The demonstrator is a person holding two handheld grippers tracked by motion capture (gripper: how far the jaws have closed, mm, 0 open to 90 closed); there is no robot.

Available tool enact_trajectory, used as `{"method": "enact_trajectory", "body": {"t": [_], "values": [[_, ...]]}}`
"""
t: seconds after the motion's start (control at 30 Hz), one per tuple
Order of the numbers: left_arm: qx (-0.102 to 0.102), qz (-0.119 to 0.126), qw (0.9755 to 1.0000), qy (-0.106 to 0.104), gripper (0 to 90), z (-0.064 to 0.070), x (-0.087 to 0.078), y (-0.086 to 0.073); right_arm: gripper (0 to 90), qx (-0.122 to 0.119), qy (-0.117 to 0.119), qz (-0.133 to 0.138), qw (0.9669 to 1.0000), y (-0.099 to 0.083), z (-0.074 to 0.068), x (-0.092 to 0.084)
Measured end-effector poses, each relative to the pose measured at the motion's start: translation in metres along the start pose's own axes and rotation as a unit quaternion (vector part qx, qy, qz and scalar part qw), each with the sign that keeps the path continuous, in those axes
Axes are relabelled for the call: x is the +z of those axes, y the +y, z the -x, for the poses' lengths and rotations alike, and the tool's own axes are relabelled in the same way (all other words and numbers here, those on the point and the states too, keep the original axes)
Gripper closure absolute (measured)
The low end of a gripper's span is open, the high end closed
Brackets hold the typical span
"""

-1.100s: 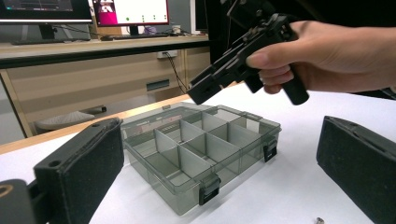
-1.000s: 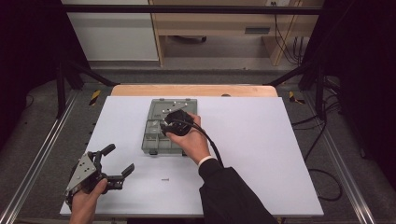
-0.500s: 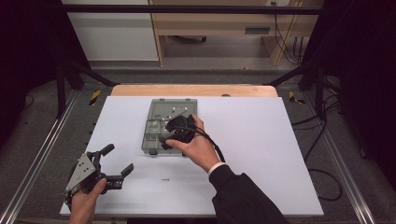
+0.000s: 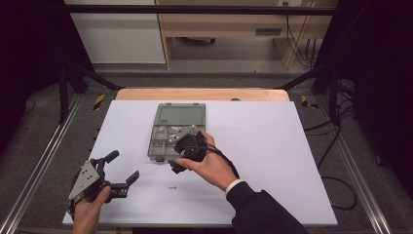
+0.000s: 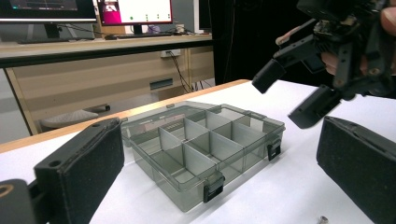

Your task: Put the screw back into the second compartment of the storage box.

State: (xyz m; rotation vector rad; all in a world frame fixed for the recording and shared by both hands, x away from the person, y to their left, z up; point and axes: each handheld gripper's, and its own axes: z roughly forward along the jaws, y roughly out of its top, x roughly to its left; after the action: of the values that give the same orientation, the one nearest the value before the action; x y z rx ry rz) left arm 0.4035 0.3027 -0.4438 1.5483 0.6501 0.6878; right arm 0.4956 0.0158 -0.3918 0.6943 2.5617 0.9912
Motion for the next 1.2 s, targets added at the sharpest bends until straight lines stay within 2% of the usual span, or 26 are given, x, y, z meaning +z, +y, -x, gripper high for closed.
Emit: {"method": "enact_trajectory", "body": {"t": [0.17,0.47,0.9,1.07,1.2], "values": [[0.000,0.000,1.0000,0.000,0.7,0.000,0.000,0.000,8.5,-0.002,0.007,-0.004,1.0000,-0.006,-0.005,-0.001],[0.000,0.001,1.0000,0.002,0.7,0.000,-0.001,0.000,7.1,-0.018,0.028,-0.031,0.9990,-0.015,-0.015,0.000],[-0.001,0.004,1.0000,0.002,0.7,-0.001,-0.001,0.001,6.7,-0.042,0.062,-0.069,0.9948,-0.026,-0.032,0.011],[-0.001,0.004,1.0000,0.002,0.7,-0.001,-0.002,0.001,6.9,-0.041,0.066,-0.081,0.9936,-0.028,-0.037,0.016],[-0.002,0.001,1.0000,-0.002,0.7,0.000,-0.001,0.000,6.9,-0.049,0.074,-0.090,0.9920,-0.029,-0.040,0.020]]}}
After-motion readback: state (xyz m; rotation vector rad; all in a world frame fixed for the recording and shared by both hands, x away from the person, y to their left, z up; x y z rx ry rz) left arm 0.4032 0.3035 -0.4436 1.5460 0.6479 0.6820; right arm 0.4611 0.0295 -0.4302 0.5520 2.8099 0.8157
